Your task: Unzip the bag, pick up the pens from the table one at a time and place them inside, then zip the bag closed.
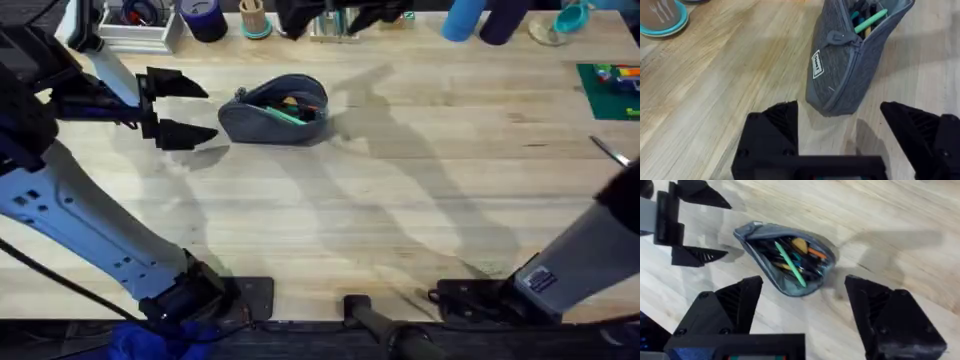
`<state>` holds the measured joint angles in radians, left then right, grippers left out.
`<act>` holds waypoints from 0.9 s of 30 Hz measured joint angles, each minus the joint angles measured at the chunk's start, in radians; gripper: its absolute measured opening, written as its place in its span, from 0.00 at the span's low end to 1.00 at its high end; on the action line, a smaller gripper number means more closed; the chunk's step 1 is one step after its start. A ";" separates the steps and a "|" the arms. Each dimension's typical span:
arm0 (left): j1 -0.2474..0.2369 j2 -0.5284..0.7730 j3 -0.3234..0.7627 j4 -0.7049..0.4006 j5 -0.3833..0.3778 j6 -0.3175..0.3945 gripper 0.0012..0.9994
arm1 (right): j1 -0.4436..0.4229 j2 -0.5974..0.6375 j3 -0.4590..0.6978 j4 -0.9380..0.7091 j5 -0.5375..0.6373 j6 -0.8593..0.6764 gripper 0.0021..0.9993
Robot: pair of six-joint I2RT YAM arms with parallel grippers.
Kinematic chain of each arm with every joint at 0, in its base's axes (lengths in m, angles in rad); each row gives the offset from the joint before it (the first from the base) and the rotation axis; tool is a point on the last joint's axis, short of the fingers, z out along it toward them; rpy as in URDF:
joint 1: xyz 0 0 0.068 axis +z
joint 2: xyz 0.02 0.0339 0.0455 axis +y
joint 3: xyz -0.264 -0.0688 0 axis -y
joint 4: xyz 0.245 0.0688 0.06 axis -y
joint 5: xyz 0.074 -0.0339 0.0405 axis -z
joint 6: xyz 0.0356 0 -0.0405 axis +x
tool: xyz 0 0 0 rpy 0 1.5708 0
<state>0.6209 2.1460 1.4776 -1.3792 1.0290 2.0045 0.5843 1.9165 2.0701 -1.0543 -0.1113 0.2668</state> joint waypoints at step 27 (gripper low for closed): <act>0.000 0.000 0.000 0.000 0.000 0.000 0.99 | 0.133 0.327 0.295 0.052 0.000 0.003 1.00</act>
<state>0.6209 2.1460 1.4776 -1.3792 1.0290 2.0041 0.7172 2.2437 2.3650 -1.0020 -0.1116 0.2699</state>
